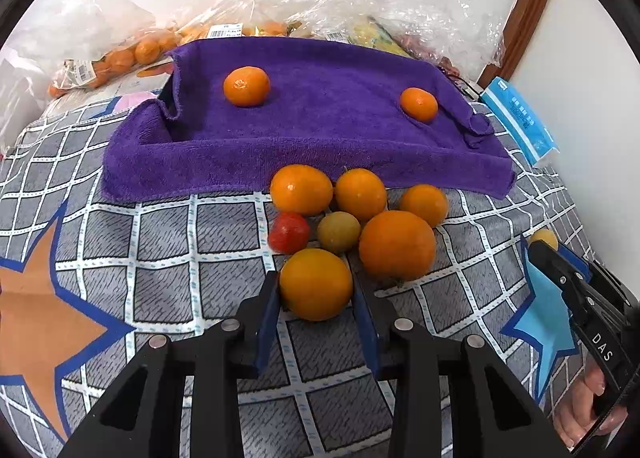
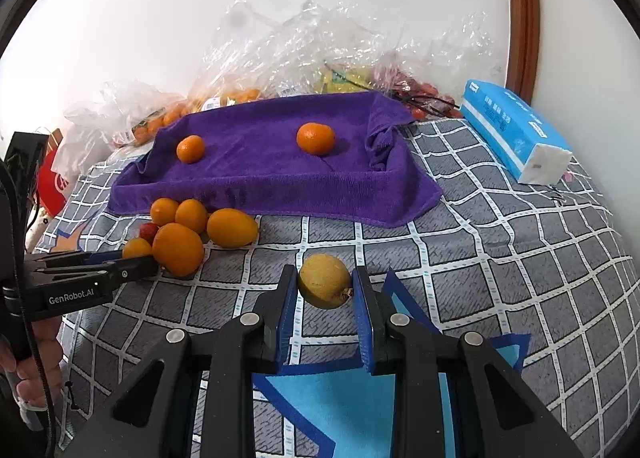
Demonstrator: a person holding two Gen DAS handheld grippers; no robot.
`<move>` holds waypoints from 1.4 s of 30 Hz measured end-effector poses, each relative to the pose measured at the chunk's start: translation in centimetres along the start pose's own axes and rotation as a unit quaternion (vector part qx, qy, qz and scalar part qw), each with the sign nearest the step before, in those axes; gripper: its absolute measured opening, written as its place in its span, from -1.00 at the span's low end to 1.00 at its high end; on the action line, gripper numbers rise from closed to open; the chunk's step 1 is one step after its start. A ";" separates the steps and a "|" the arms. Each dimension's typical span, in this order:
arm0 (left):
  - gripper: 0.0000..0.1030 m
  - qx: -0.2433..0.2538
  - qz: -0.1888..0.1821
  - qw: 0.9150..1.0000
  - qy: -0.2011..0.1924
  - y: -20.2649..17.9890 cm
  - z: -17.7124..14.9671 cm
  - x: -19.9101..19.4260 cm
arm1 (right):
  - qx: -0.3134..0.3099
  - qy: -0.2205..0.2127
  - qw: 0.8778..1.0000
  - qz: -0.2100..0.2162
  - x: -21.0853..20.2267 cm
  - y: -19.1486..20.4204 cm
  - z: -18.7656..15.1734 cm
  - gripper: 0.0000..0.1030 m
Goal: Organize fruits
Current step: 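Lift both held fruits and carry them toward the purple towel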
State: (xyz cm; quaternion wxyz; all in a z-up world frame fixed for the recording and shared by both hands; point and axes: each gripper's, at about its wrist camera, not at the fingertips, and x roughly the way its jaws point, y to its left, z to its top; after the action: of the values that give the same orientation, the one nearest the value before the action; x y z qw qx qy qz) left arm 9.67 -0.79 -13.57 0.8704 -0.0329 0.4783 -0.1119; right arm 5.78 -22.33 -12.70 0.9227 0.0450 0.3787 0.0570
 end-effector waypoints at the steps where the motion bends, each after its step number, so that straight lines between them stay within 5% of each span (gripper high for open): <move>1: -0.34 -0.001 0.000 1.000 -0.002 0.1 -0.1 -0.3 | 0.000 -0.001 1.000 -0.001 -0.2 0.1 0.0 -0.47; 42: -0.34 -0.026 0.003 0.997 -0.071 0.9 -1.2 -7.7 | -0.002 -0.033 0.999 -0.023 -4.3 1.7 0.4 -0.47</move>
State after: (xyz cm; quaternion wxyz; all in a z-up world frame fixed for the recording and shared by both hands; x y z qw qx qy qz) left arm 4.84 1.85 -7.96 0.9012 -0.0615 0.4185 -0.0944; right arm 2.91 -21.27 -9.26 0.9357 0.0361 0.3492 0.0348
